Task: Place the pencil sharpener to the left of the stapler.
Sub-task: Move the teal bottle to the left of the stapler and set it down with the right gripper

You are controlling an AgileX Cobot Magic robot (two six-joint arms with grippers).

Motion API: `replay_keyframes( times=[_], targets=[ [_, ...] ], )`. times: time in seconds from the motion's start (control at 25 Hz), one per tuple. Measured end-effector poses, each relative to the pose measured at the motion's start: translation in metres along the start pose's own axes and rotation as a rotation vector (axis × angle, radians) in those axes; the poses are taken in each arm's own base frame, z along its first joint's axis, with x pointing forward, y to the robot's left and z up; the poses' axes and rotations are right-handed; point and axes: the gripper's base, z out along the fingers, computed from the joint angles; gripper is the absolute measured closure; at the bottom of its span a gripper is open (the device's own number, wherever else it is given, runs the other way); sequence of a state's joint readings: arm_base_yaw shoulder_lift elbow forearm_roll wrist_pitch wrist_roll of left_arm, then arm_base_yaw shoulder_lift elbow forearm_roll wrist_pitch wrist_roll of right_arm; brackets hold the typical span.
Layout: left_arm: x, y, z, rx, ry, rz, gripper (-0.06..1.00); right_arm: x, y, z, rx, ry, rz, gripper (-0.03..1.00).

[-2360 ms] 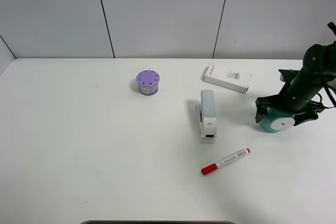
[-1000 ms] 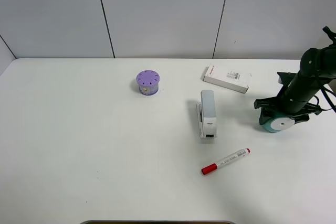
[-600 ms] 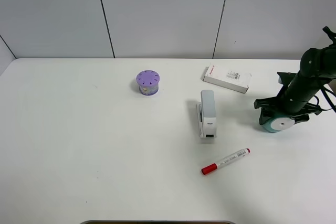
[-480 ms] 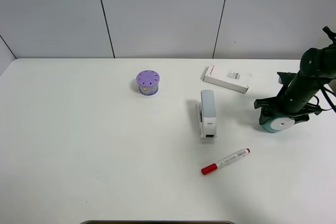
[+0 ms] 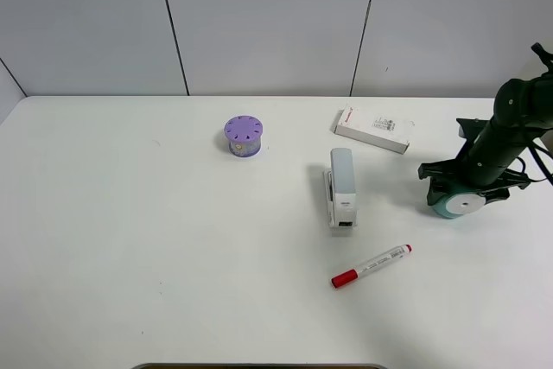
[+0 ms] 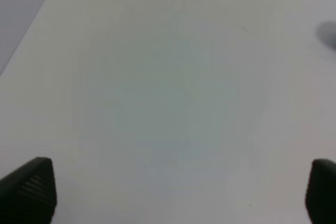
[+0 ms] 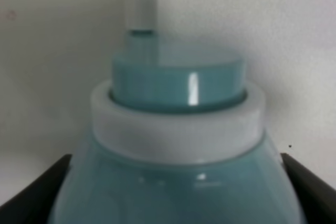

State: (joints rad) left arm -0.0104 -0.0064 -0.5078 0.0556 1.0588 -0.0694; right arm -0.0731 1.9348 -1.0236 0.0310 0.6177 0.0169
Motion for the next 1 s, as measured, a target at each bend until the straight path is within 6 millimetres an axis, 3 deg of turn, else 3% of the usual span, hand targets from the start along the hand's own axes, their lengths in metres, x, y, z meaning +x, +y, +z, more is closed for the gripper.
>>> replay_keyframes(
  times=[0.4, 0.8, 1.0],
  targets=[
    [0.0, 0.0, 0.0, 0.0, 0.0, 0.0, -0.01, 0.001, 0.0, -0.064, 0.001, -0.14, -0.006, 0.29],
    [0.0, 0.0, 0.0, 0.0, 0.0, 0.0, -0.01, 0.015, 0.002, -0.13, -0.016, -0.296, 0.007, 0.29],
    [0.0, 0.0, 0.0, 0.0, 0.0, 0.0, -0.01, 0.025, 0.022, -0.15, -0.064, -0.328, 0.003, 0.29]
  ],
)
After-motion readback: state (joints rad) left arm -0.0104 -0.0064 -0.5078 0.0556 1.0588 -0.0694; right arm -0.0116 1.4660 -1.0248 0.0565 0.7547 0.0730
